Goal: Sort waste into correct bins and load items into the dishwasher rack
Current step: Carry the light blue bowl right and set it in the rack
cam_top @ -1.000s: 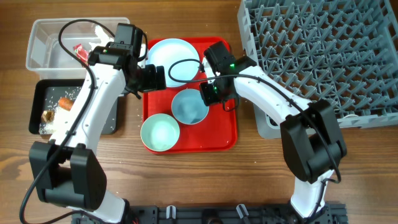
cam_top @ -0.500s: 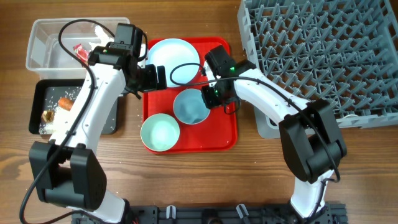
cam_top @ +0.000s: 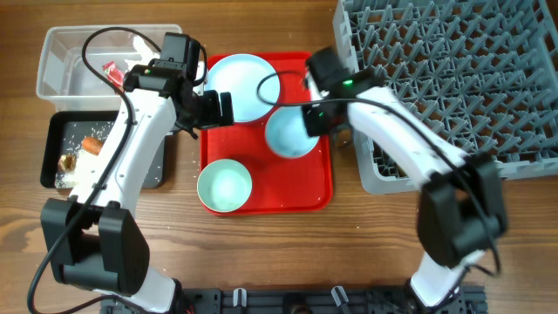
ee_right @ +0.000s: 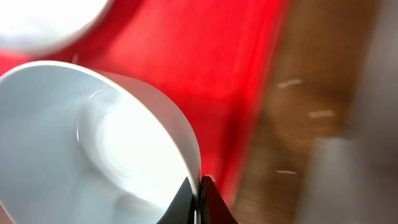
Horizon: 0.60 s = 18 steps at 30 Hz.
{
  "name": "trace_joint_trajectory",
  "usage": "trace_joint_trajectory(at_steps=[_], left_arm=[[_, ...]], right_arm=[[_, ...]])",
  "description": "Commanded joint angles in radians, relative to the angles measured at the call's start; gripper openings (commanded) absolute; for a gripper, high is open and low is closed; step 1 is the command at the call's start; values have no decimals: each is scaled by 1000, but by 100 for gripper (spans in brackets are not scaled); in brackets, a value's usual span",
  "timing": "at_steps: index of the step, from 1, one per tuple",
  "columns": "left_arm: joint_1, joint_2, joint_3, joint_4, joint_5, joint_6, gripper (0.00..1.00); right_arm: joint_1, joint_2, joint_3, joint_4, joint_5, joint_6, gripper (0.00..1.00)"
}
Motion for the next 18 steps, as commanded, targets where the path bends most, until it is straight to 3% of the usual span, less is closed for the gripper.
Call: trace_joint_trajectory(at_steps=[1, 9, 10, 11, 18], left_arm=[[-3, -13, 1, 3, -13, -6, 100], [-3, -13, 1, 3, -13, -5, 100], [-3, -13, 1, 3, -13, -6, 100], [-3, -13, 1, 3, -13, -5, 100], [-3, -13, 1, 3, -13, -5, 100]], right_arm=[[-40, -158, 44, -8, 210, -10, 4], [-140, -295, 45, 58, 701, -44, 4], [-140, -286, 43, 158, 864, -177, 4], [-141, -271, 43, 227, 906, -278, 4], [-156, -151, 43, 454, 995, -643, 4]])
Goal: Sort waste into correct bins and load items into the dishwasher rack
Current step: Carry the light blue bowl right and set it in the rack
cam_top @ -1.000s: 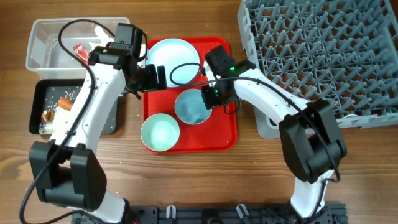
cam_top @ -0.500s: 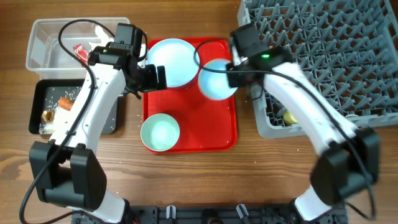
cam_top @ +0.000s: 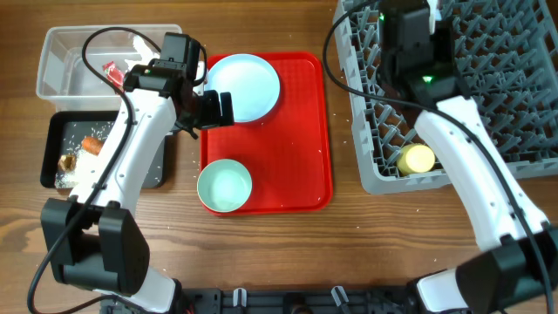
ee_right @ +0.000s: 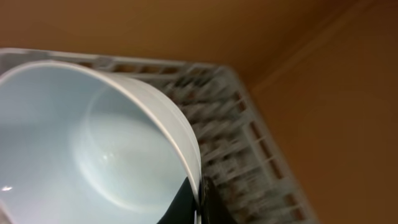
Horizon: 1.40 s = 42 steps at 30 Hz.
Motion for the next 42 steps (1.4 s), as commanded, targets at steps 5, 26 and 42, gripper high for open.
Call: trace_joint_trajectory(at_steps=[5, 26, 42], left_arm=[[-3, -13, 1, 3, -13, -6, 100], [-3, -13, 1, 3, -13, -5, 100], [-3, -13, 1, 3, -13, -5, 100]], right_arm=[[-15, 219, 11, 165, 111, -497, 4], [46, 424, 11, 306, 265, -620, 5], [124, 408, 12, 323, 294, -619, 100]])
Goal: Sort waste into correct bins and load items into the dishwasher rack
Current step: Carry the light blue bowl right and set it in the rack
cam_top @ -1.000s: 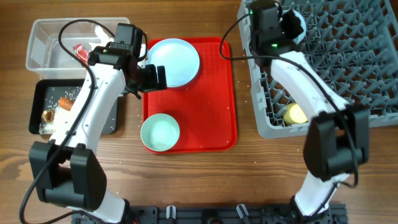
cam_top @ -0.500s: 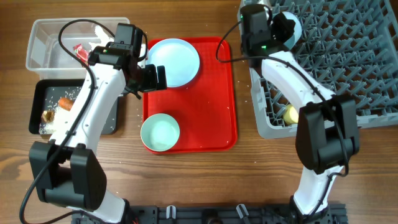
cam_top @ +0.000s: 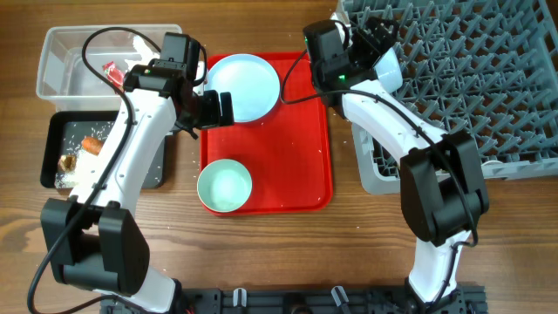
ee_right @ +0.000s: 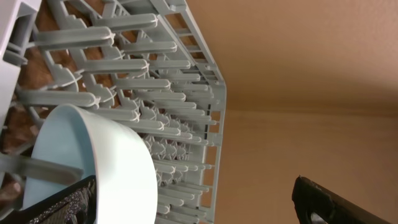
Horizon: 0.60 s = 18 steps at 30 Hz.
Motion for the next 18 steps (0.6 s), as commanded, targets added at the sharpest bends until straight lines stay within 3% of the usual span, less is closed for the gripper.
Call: trace_joint_trajectory(at_steps=[1, 5, 9, 12, 14, 18], left_arm=[[-3, -13, 1, 2, -13, -6, 100], [-3, -13, 1, 3, -13, -5, 100], [-3, -13, 1, 2, -13, -5, 100], [-3, -13, 1, 3, -13, -6, 100], [-3, -13, 1, 2, -13, -5, 100], [-3, -13, 1, 3, -13, -5, 100]], right_arm=[[-5, -13, 2, 63, 26, 7, 100], [-5, -62, 3, 187, -8, 3, 100], [-2, -101, 3, 175, -84, 8, 99], [-2, -101, 2, 58, -132, 61, 100], [-3, -101, 2, -103, -241, 203, 100], [-5, -104, 3, -159, -313, 338, 100]])
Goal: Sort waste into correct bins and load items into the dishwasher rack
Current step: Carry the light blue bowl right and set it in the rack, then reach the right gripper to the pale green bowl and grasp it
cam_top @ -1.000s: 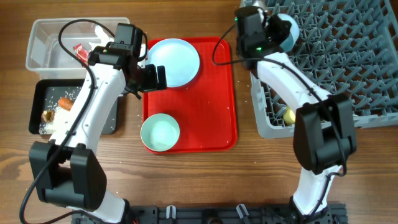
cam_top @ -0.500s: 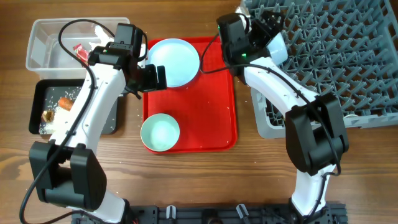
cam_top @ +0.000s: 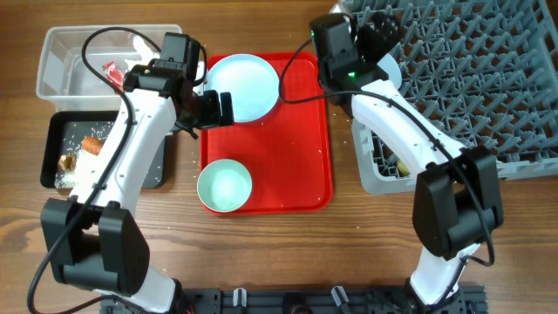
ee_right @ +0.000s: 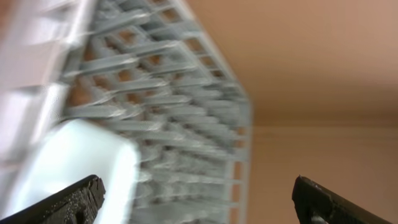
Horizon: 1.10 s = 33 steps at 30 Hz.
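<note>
A pale blue bowl (cam_top: 389,68) stands on edge among the pins at the left end of the grey dishwasher rack (cam_top: 471,78). In the right wrist view this bowl (ee_right: 74,168) is a white blur at the lower left. My right gripper (cam_top: 379,30) (ee_right: 199,199) hovers just above it, open and holding nothing. On the red tray (cam_top: 305,157) lie a pale plate (cam_top: 248,85) and a second bowl (cam_top: 224,186). My left gripper (cam_top: 218,109) sits at the plate's lower left rim; its jaws cannot be made out.
A clear bin (cam_top: 87,61) with wrappers stands at the far left. In front of it is a black bin (cam_top: 78,153) with food scraps. The right arm crosses the rack's front left corner and hides what lies there. Crumbs dot the wooden table.
My right gripper, still open, has shifted slightly up and to the right off the bowl in the rack. The wrist view is blurred from motion. The left arm has not moved.
My right gripper was shut on a pale bowl's rim over the red tray. Then it held the bowl high over the rack. Later it was open with the bowl resting among the rack's pins, and now it has drawn back a little.
</note>
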{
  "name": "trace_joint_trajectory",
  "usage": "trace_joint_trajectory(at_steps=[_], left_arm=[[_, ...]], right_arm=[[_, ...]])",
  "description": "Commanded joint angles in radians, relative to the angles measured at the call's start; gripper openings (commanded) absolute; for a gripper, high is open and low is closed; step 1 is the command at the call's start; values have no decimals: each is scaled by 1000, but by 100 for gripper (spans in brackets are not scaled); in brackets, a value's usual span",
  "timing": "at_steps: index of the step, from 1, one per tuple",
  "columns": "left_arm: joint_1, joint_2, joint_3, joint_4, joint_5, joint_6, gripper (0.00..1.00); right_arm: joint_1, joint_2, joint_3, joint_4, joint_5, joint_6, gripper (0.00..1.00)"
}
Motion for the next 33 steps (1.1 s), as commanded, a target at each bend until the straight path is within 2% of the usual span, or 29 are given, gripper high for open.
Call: trace_joint_trajectory(at_steps=[1, 5, 7, 10, 14, 18, 21, 24, 27, 33], left_arm=[[-3, -13, 1, 2, -13, -5, 100], [-4, -13, 1, 2, -13, -5, 100], [-4, -13, 1, 3, -13, -6, 100], [-4, -13, 1, 2, -13, -5, 100], [-4, -13, 1, 2, -13, -6, 100], [-4, -13, 1, 2, -13, -5, 100], [-4, -13, 1, 2, -13, -5, 100], [-4, -13, 1, 5, -13, -6, 100], [-4, -13, 1, 6, -12, -6, 100], [-2, -13, 1, 29, -11, 4, 100]], right_arm=[[-4, -14, 2, -1, -117, 185, 100], [-4, -55, 4, 20, -134, 185, 100], [-4, -106, 4, 18, -201, 190, 100], [-4, -200, 4, -22, -332, 273, 100], [-4, -286, 4, -156, -560, 404, 100], [-4, -314, 3, -298, -902, 572, 100], [-4, -310, -6, -330, -1186, 690, 100], [-4, -299, -33, -309, -1350, 785, 100], [-1, -277, -48, -324, -1381, 845, 100], [3, -240, -52, -388, -1378, 871, 100]])
